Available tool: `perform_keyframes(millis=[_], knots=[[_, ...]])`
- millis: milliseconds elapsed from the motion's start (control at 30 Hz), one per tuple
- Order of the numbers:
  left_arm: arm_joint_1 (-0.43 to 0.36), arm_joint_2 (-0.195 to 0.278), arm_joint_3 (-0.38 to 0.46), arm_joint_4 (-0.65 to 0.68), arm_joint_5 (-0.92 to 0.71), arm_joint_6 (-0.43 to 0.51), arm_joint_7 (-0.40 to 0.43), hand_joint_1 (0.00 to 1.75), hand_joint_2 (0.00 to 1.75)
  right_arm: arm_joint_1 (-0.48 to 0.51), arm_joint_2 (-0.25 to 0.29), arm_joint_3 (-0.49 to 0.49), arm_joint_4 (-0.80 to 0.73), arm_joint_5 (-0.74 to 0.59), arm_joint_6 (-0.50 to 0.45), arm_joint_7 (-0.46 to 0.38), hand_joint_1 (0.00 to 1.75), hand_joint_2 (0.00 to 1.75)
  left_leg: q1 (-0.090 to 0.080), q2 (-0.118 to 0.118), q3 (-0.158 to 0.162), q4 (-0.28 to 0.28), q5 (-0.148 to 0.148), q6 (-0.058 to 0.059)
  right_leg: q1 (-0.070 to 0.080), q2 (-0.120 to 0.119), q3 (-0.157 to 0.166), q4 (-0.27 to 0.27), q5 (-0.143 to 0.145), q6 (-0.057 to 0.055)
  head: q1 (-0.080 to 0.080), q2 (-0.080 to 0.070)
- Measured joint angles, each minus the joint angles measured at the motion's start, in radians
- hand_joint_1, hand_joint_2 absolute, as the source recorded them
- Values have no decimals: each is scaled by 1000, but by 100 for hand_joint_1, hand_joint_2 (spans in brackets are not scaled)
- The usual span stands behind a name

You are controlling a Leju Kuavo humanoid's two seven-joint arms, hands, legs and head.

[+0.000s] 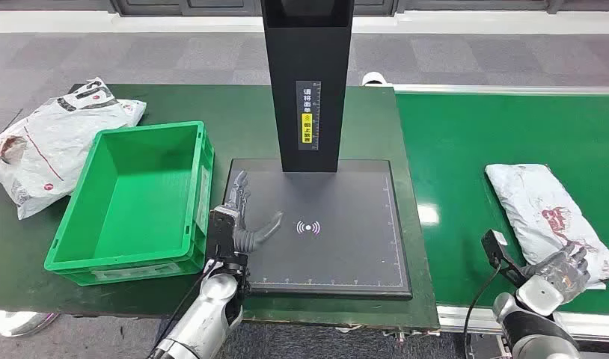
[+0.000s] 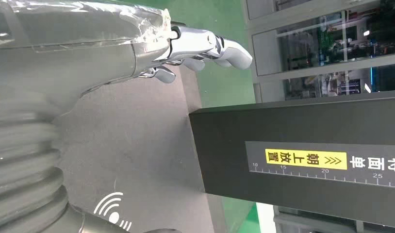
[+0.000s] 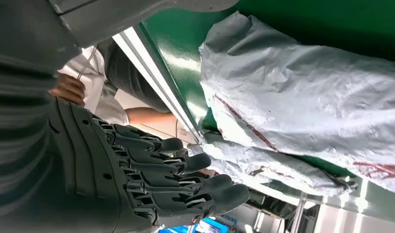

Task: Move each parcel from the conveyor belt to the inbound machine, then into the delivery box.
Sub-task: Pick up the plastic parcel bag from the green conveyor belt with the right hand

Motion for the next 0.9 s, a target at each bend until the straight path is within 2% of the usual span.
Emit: perform_keyframes(millis=[233, 500, 633, 767, 900], knots=[[5, 0, 0, 0, 1, -8, 0, 0, 175, 1, 1, -23, 7, -80, 109, -45, 0, 175, 0, 0, 0, 0, 0, 0, 0, 0, 0, 0, 0, 0, 0, 0], [6, 0, 0, 1, 9, -9, 0, 0, 175, -1, 4, -41, 10, -89, 193, -30, 0, 175, 0, 0, 0, 0, 0, 0, 0, 0, 1, 0, 0, 0, 0, 0], [6, 0, 0, 1, 15, -6, -2, 0, 175, -7, 8, -44, 10, -96, 250, -14, 175, 175, 0, 0, 1, 0, 0, 0, 0, 0, 2, 0, 0, 1, 0, 0], [6, 0, -1, 7, -3, 18, -14, 0, 175, -17, 14, -90, 10, -170, 327, -56, 175, 175, 0, 0, 4, 1, -1, 1, 0, 0, 5, -2, 0, 2, 0, 0], [6, 0, -1, 12, -5, 23, -15, 0, 175, -21, 15, -129, 10, -187, 337, -72, 175, 175, 0, 0, 4, 1, 0, 3, 0, 0, 6, -2, 1, 3, 0, 0]])
